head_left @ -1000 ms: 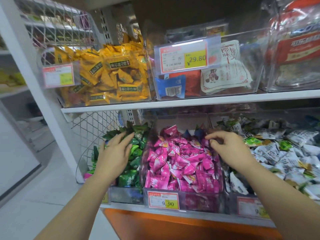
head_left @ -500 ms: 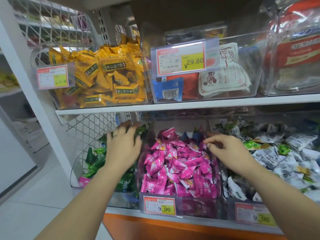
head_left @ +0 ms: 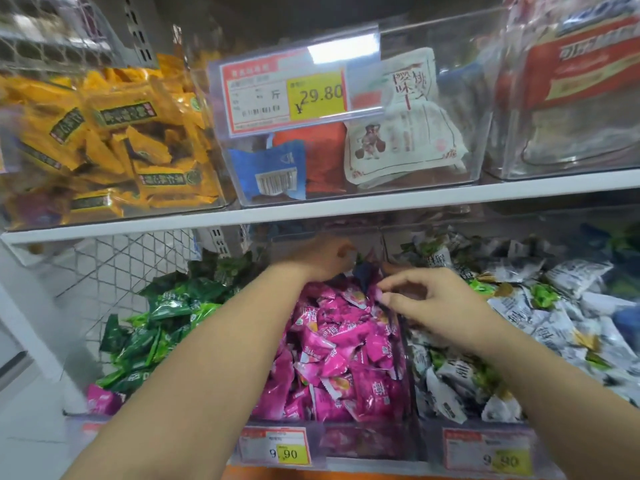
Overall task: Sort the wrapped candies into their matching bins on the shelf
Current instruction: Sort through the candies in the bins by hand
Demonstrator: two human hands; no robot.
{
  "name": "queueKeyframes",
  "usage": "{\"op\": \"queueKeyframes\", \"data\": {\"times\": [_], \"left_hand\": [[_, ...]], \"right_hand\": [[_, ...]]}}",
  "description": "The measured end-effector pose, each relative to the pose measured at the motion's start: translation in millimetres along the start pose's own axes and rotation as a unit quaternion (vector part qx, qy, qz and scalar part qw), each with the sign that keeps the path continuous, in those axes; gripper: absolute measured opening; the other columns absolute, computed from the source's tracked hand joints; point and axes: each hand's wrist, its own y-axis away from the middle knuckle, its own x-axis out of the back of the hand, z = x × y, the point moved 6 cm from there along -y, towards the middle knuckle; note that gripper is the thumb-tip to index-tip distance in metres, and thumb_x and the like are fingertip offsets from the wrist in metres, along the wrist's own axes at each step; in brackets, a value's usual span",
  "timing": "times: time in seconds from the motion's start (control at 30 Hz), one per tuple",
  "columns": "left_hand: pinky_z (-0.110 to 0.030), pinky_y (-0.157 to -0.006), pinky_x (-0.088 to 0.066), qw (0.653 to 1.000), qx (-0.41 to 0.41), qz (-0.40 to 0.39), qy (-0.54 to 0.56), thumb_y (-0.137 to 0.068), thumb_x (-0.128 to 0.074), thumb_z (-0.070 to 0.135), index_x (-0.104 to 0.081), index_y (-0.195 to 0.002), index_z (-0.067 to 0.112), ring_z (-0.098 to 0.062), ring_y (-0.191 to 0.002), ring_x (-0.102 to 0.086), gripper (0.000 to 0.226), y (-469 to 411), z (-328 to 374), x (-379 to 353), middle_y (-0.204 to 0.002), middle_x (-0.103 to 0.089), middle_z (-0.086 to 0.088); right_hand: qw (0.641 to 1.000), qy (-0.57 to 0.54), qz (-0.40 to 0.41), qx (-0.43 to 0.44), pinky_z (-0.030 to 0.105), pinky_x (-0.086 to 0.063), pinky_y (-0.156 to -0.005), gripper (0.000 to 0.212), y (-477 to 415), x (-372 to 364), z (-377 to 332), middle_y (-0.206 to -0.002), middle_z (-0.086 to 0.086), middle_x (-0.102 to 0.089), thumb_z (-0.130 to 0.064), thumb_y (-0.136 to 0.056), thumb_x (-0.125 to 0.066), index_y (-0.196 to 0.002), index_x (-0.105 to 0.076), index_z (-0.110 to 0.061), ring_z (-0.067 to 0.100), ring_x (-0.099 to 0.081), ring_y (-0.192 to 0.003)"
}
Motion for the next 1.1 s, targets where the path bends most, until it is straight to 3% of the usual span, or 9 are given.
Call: {"op": "queueKeyframes", "data": {"times": [0.1,0.2,0.3,0.43,0.63,0.77,0.9,1.0,1.1], "left_hand": [[-0.030,-0.096,-0.040,0.997,-0.004,-0.055,-0.046,-0.096,-0.049,0.018,-0.049,-0.136,0.016,-0.024,-0.122,-0.051,0.040,-11,0,-8,-0.138,-0.051,-0.008],[-0.030,-0.098,-0.039,0.993,0.029,-0.089,-0.069,-0.092,-0.057,0.017,-0.051,-0.134,0.015,-0.024,-0.121,-0.051,0.043,-17,-14,-15,-0.137,-0.052,-0.007],[-0.028,-0.097,-0.040,0.994,0.045,-0.083,-0.062,-0.090,-0.062,0.017,-0.058,-0.128,0.017,-0.021,-0.119,-0.053,0.039,-15,-28,-12,-0.133,-0.056,-0.003],[-0.019,-0.083,-0.037,0.998,0.019,-0.017,-0.050,-0.091,-0.060,0.016,-0.067,-0.115,0.020,-0.014,-0.111,-0.055,0.026,-7,-30,-3,-0.122,-0.061,0.003],[-0.023,-0.066,-0.038,0.983,0.037,0.157,0.090,-0.090,-0.063,0.020,-0.067,-0.094,0.025,-0.010,-0.080,-0.055,0.008,19,-33,24,-0.083,-0.059,0.014],[-0.017,-0.064,-0.039,0.972,-0.005,0.187,0.143,-0.089,-0.063,0.027,-0.062,-0.089,0.033,0.003,-0.075,-0.055,0.006,50,-10,35,-0.082,-0.059,0.021],[-0.007,-0.069,-0.042,0.958,-0.059,0.135,0.248,-0.084,-0.069,0.029,-0.061,-0.083,0.038,0.010,-0.073,-0.060,0.012,69,16,26,-0.078,-0.065,0.021],[-0.016,-0.079,-0.047,0.949,-0.073,0.114,0.286,-0.083,-0.069,0.027,-0.063,-0.083,0.038,0.005,-0.078,-0.063,0.013,67,28,21,-0.075,-0.066,0.026],[-0.029,-0.090,-0.051,0.921,-0.057,0.112,0.370,-0.086,-0.067,0.020,-0.066,-0.084,0.036,-0.006,-0.084,-0.067,0.016,58,25,20,-0.083,-0.070,0.017]], "right_hand": [[1.000,-0.010,-0.004,-0.003,0.041,-0.053,-0.086,0.016,-1,0,2,-0.103,-0.024,-0.062,-0.039,-0.085,-0.066,-0.099,-0.069,-0.035,0.032,-0.066,-0.096],[0.999,-0.039,-0.001,-0.004,0.034,-0.046,-0.101,0.016,-3,0,5,-0.116,-0.014,-0.065,-0.034,-0.083,-0.069,-0.098,-0.070,-0.033,0.007,-0.062,-0.105],[0.999,-0.042,-0.005,-0.004,0.030,-0.042,-0.104,0.017,-3,-1,6,-0.118,-0.015,-0.064,-0.034,-0.082,-0.070,-0.098,-0.071,-0.033,0.000,-0.058,-0.108],[1.000,-0.030,-0.006,-0.004,0.029,-0.043,-0.103,0.019,-2,0,4,-0.119,-0.014,-0.063,-0.035,-0.082,-0.069,-0.100,-0.071,-0.032,0.000,-0.057,-0.107],[0.999,-0.034,-0.006,-0.005,0.030,-0.041,-0.104,0.021,-2,-1,3,-0.121,-0.015,-0.061,-0.034,-0.082,-0.070,-0.103,-0.069,-0.032,0.002,-0.057,-0.110],[0.996,-0.095,0.002,0.001,0.030,-0.041,-0.105,0.047,-2,-1,-1,-0.126,-0.011,-0.057,-0.025,-0.081,-0.071,-0.125,-0.053,-0.031,0.007,-0.054,-0.118],[0.986,-0.151,0.060,0.038,0.021,-0.044,-0.094,0.036,2,3,-12,-0.105,-0.026,-0.061,-0.026,-0.080,-0.072,-0.103,-0.051,-0.043,-0.004,-0.058,-0.105],[0.979,-0.173,0.095,0.056,0.012,-0.048,-0.080,0.027,7,8,-19,-0.083,-0.012,-0.070,-0.016,-0.082,-0.071,-0.096,-0.059,-0.035,-0.003,-0.065,-0.083],[0.972,-0.194,0.129,0.043,0.014,-0.050,-0.061,0.024,13,17,-18,-0.072,-0.003,-0.067,-0.015,-0.083,-0.069,-0.085,-0.057,-0.036,0.010,-0.065,-0.066]]}}
